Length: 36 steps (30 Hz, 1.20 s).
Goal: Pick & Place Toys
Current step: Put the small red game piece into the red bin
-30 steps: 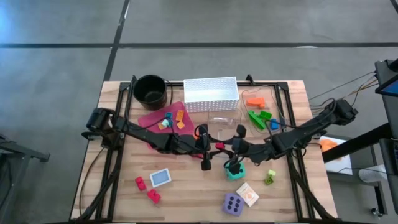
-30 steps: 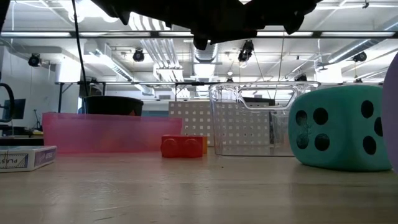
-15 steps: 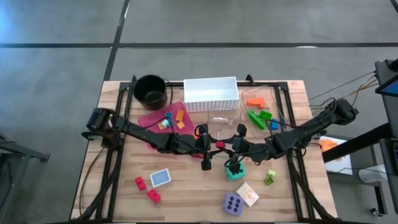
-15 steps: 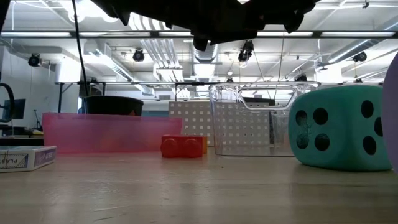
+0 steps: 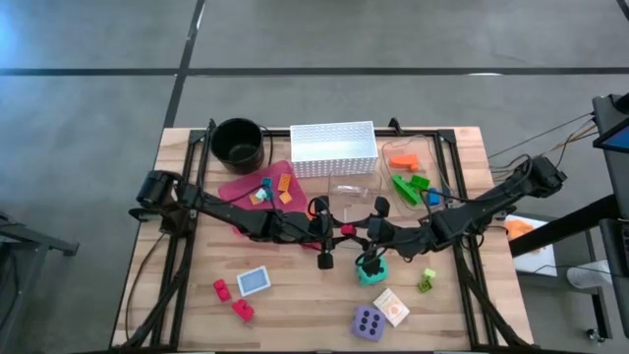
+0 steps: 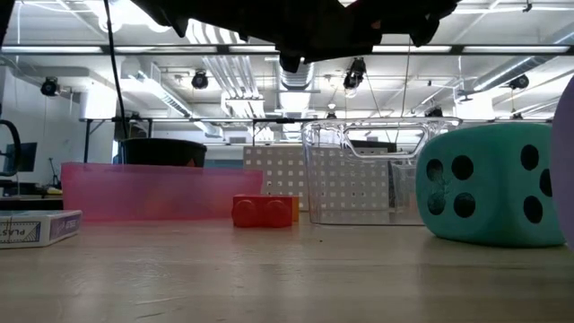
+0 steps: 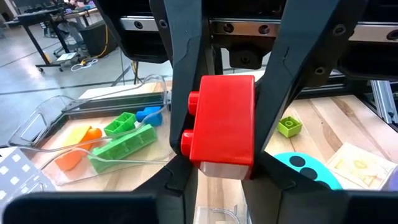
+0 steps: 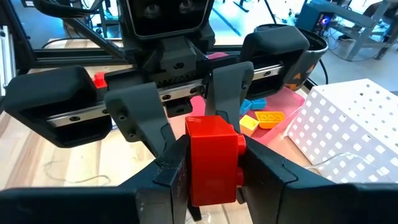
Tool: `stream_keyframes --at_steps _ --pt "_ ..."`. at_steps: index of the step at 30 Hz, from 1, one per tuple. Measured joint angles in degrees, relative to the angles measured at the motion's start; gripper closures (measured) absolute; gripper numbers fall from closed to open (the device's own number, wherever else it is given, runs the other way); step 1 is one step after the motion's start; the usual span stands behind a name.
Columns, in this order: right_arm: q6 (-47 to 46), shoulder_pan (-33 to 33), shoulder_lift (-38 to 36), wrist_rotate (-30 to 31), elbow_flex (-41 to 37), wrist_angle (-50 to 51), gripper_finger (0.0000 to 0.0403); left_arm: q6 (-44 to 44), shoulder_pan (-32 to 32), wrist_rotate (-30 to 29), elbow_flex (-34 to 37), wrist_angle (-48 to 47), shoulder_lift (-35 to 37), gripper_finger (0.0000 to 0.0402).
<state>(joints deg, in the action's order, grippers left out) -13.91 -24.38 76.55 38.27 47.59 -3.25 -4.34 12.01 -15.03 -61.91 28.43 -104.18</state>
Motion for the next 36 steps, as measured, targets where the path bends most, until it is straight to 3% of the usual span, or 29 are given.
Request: stream_keyframes --at_steps 8,16,23,36 --pt "-0.02 0.16 0.0 -2.16 0.0 -0.09 0.0282 0.02 0.02 0.25 0.0 -0.04 0.02 0.0281" --pt "0.19 0.58 0.0 -4.03 -0.02 0.03 0.0282 0.24 0.07 0.46 0.0 -0.23 0.02 0.0303" --pt "0.66 2.57 -0.17 -9.26 -0.02 0.07 0.0282 0.46 0.07 0.07 0.04 -0.51 0.02 0.0288" --pt "4.41 3.72 -1.31 -10.66 0.15 2.22 0.0282 1.62 -0.04 0.05 0.04 -0.59 0.07 0.0299"
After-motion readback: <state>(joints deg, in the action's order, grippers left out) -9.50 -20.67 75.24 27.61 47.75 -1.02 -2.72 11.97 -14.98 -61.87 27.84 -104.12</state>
